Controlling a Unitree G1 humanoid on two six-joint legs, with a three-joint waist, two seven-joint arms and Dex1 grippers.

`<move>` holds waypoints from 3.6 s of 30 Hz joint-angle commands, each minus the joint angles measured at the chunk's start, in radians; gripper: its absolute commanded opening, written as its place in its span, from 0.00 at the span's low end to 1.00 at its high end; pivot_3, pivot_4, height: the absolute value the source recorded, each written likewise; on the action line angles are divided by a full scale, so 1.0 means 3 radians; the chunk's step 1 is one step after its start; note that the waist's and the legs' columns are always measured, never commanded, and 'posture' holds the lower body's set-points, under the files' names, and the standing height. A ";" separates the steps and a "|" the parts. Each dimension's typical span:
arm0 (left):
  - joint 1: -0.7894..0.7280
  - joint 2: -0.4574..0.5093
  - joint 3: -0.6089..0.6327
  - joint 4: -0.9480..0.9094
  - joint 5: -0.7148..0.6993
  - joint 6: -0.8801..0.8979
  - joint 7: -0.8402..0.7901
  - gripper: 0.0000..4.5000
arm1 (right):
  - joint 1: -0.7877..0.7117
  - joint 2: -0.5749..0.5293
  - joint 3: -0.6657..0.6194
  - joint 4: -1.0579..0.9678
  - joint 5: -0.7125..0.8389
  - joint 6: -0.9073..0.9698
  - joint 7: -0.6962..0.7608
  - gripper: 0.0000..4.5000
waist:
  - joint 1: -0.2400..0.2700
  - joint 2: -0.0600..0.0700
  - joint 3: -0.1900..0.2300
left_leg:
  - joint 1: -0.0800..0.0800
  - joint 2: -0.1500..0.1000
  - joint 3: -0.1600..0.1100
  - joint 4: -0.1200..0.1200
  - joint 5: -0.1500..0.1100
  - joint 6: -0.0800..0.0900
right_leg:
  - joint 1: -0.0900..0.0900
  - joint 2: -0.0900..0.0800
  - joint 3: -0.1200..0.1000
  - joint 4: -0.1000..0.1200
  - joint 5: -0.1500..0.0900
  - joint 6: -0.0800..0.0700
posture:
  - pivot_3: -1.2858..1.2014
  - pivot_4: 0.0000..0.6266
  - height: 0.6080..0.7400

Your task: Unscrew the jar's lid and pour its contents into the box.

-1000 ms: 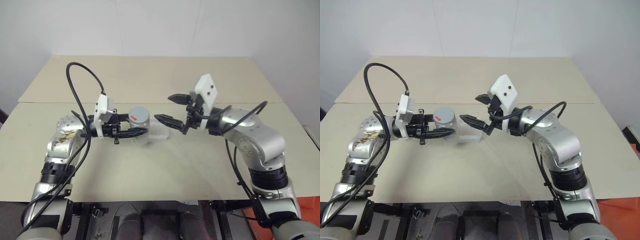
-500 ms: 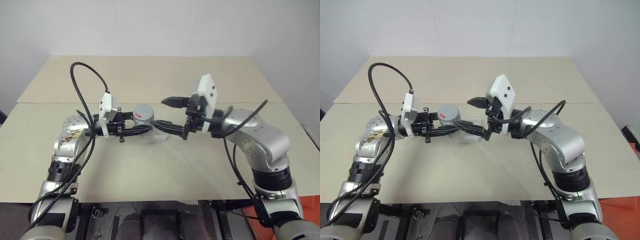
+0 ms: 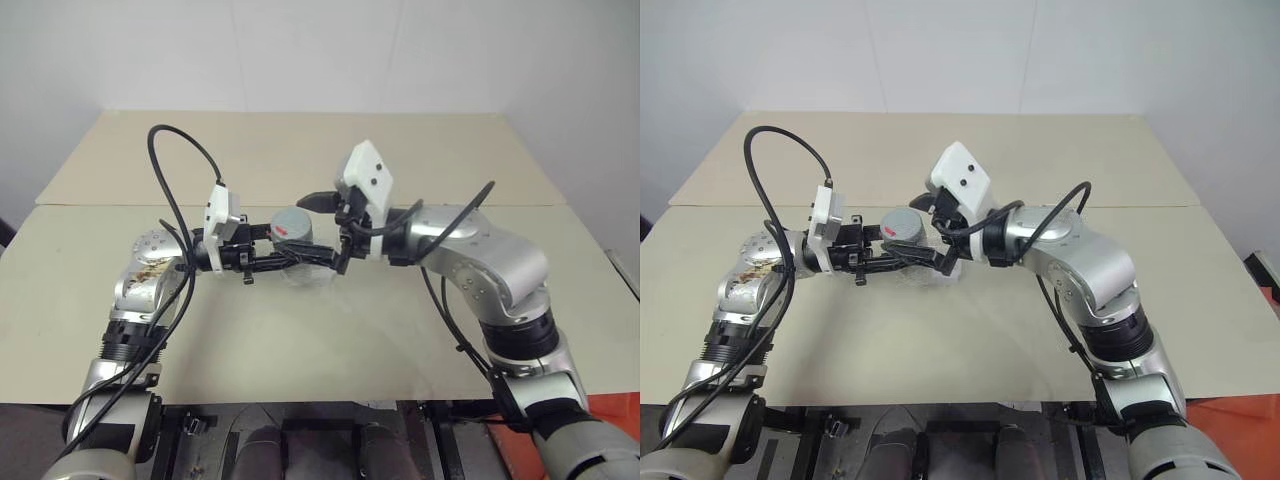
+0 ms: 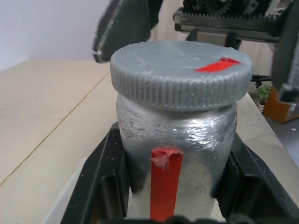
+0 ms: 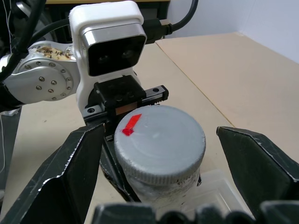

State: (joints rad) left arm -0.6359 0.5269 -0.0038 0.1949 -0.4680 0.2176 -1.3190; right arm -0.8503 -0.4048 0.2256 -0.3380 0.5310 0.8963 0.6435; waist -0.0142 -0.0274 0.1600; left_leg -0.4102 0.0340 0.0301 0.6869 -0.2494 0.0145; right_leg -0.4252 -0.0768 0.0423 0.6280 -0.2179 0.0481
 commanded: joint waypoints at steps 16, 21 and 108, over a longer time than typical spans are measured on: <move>-0.0006 0.0042 0.0041 -0.0133 -0.0021 -0.0040 0.0013 0.44 | -0.0112 0.0077 -0.0065 0.0097 -0.0034 -0.0007 0.0047 0.62 | -0.0002 0.0000 0.0000 | 0.0000 0.0000 0.0000 0.0000 0.0000 0.0000 | 0.0000 0.0000 0.0000 0.0001 0.0000 0.0000 | 0.52 0.24 1.00; 0.0072 0.0060 0.0033 -0.0157 -0.0021 -0.0020 0.0022 0.44 | -0.0151 0.0069 -0.0165 0.0106 -0.0013 -0.0028 0.0032 0.62 | -0.0002 0.0000 0.0000 | 0.0000 0.0000 0.0000 0.0000 0.0000 0.0000 | 0.0000 0.0000 0.0000 0.0001 0.0000 0.0000 | 0.52 0.24 1.00; 0.0243 0.0178 -0.0015 -0.0399 -0.0148 0.0087 -0.0021 0.44 | 0.0194 -0.0047 -0.0081 -0.0162 0.0055 -0.0223 0.0268 0.99 | 0.0000 0.0000 0.0000 | 0.0000 0.0000 0.0000 0.0000 0.0000 0.0000 | 0.0000 0.0000 0.0000 -0.0003 0.0000 0.0000 | 0.52 0.24 1.00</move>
State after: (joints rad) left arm -0.5498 0.5777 -0.0228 0.0957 -0.5086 0.2598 -1.3219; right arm -0.7660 -0.4218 0.2237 -0.3606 0.5344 0.8336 0.7235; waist -0.0141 -0.0274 0.1600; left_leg -0.4101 0.0341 0.0302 0.6869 -0.2494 0.0145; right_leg -0.4252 -0.0768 0.0423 0.6272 -0.2179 0.0481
